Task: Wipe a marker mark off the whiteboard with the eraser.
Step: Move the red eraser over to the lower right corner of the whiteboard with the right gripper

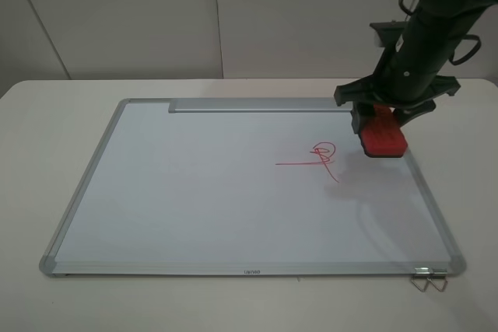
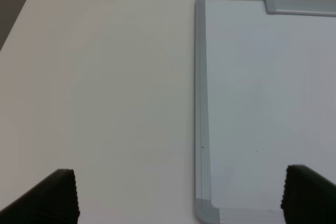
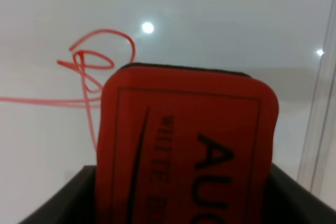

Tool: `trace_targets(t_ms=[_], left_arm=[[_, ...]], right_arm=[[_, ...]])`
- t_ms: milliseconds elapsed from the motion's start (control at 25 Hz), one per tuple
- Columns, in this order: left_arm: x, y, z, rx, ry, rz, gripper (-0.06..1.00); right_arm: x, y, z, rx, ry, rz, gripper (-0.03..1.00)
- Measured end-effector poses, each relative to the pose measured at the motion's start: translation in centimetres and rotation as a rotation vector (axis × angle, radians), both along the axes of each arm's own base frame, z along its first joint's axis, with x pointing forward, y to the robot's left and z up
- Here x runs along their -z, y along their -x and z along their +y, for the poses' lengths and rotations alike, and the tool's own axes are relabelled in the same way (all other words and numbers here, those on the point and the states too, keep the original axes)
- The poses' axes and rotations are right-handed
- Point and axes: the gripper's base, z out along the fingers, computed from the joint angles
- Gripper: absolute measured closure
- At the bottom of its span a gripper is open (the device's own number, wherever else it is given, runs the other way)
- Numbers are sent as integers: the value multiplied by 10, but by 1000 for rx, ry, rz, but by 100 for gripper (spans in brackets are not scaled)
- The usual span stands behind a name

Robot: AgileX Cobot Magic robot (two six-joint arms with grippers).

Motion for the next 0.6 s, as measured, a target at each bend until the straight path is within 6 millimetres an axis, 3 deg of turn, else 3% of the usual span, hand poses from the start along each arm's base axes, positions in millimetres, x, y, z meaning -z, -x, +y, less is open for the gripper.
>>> trace_targets(t_ms=[160, 600], left_arm=[[0, 0, 0, 0, 0, 0, 17], [0, 0, 0, 0, 0, 0, 17]], right_arm=[[22, 20, -14, 29, 36, 73, 45], [66, 55, -21, 81, 19, 103, 45]])
